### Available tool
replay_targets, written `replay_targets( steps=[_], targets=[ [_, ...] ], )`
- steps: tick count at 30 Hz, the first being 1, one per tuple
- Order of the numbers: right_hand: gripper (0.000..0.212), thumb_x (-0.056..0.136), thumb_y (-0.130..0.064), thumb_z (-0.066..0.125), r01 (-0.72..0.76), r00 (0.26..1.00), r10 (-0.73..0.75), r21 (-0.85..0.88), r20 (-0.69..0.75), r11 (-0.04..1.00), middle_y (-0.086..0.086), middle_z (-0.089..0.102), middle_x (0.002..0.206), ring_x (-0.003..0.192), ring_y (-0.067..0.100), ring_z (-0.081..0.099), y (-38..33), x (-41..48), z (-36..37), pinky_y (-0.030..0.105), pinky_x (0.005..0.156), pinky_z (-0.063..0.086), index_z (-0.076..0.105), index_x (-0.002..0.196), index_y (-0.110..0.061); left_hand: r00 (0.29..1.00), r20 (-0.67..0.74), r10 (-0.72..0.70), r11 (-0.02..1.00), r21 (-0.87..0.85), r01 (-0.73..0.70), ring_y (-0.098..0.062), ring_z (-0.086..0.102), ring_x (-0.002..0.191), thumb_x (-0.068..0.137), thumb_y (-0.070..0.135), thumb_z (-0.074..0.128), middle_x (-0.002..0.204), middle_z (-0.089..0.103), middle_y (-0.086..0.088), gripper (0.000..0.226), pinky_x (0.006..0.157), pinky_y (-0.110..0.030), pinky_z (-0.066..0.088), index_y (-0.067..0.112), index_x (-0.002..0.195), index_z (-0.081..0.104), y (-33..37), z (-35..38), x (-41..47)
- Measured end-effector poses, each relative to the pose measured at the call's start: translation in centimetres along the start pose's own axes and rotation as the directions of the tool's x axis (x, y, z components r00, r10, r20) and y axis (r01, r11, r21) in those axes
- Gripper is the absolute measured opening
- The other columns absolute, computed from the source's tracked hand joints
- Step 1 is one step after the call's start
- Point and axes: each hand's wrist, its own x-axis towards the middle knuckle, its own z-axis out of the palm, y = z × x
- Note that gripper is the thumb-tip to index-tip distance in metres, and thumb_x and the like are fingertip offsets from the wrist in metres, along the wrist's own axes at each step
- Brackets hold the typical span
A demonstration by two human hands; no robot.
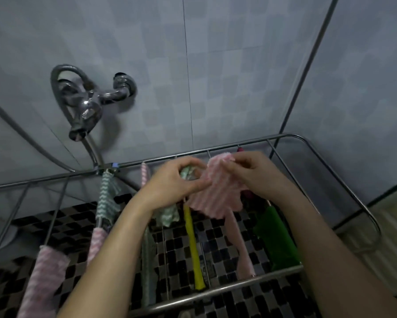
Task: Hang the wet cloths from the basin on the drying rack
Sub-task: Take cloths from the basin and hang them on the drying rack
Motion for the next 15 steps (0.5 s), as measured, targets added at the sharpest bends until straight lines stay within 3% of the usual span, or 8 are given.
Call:
replay_targets(
  steps=[2,4,6,8,10,13,15],
  targets=[
    [0.022,0.096,-0.028,0.058,0.022,0.995,-0.016,-0.054,0.095,0.998,-0.005,0.066,0.067,0.06,0.009,0.059,-0.4,1.8,0.6,0.026,0.062,0.042,0.075,0.087,-0.016,1.0,0.03,-0.005,0.999,-0.033,0.006,0.001,0.059,0.106,0.074,0.04,0.079,0.115,0.066,0.015,0.052,0.093,-0.021,0.048,0.033,0.123,0.061,-0.5,-0.1,1.6],
    [0.022,0.096,-0.035,0.056,0.032,0.982,-0.015,-0.085,0.188,0.996,0.006,0.074,0.083,0.08,0.025,0.067,-0.6,3.8,1.3,0.034,0.072,0.049,0.076,0.09,-0.027,0.997,0.082,-0.017,0.995,-0.092,0.024,-0.006,0.059,0.112,0.077,0.037,0.078,0.118,0.066,0.01,0.049,0.1,-0.031,0.047,0.03,0.123,0.062,-1.7,-0.8,3.4],
    [0.024,0.096,-0.04,0.055,0.029,0.972,-0.011,-0.072,0.233,0.997,0.004,0.075,0.09,0.089,0.028,0.068,-0.8,5.1,1.7,0.04,0.078,0.051,0.075,0.092,-0.029,0.997,0.082,-0.01,0.992,-0.128,0.021,-0.009,0.062,0.098,0.078,0.036,0.077,0.104,0.071,0.005,0.032,0.09,-0.032,0.049,0.023,0.107,0.07,-2.4,-1.4,4.3],
    [0.025,0.093,-0.043,0.059,0.017,0.973,-0.004,-0.054,0.229,0.998,-0.003,0.07,0.079,0.073,0.021,0.065,-0.7,6.6,2.0,0.036,0.067,0.047,0.072,0.085,-0.023,0.999,0.037,0.004,0.99,-0.14,0.002,-0.013,0.053,0.073,0.079,0.037,0.074,0.079,0.063,-0.005,0.026,0.068,-0.032,0.042,0.013,0.09,0.071,-3.2,-2.4,5.2],
    [0.032,0.083,-0.046,0.07,-0.012,0.97,0.038,-0.105,0.24,0.994,-0.003,0.059,0.073,0.065,0.013,0.055,0.0,7.3,2.0,0.034,0.061,0.042,0.064,0.084,-0.015,1.0,-0.019,0.005,0.991,-0.135,-0.007,-0.015,0.04,0.06,0.083,0.033,0.074,0.067,0.052,-0.009,0.025,0.057,-0.029,0.03,0.008,0.082,0.07,-3.5,-3.2,5.6],
    [0.03,0.073,-0.037,0.081,-0.094,0.923,0.171,-0.23,0.345,0.969,-0.001,0.071,0.089,0.081,0.017,0.067,1.6,8.6,2.0,0.037,0.073,0.054,0.067,0.094,-0.02,0.997,-0.072,-0.001,0.993,-0.118,-0.008,-0.012,0.035,0.054,0.084,0.032,0.071,0.063,0.049,-0.013,0.021,0.053,-0.027,0.026,0.011,0.081,0.07,-4.3,-4.5,6.1],
    [0.022,0.074,-0.029,0.081,-0.1,0.89,0.247,-0.365,0.384,0.926,-0.001,0.071,0.083,0.075,0.016,0.066,2.9,9.4,2.3,0.037,0.071,0.052,0.071,0.089,-0.017,0.996,-0.092,-0.003,0.995,-0.102,-0.006,-0.012,0.043,0.057,0.086,0.029,0.07,0.066,0.056,-0.013,0.017,0.056,-0.027,0.035,0.012,0.085,0.07,-4.9,-5.0,5.9]
  ],
)
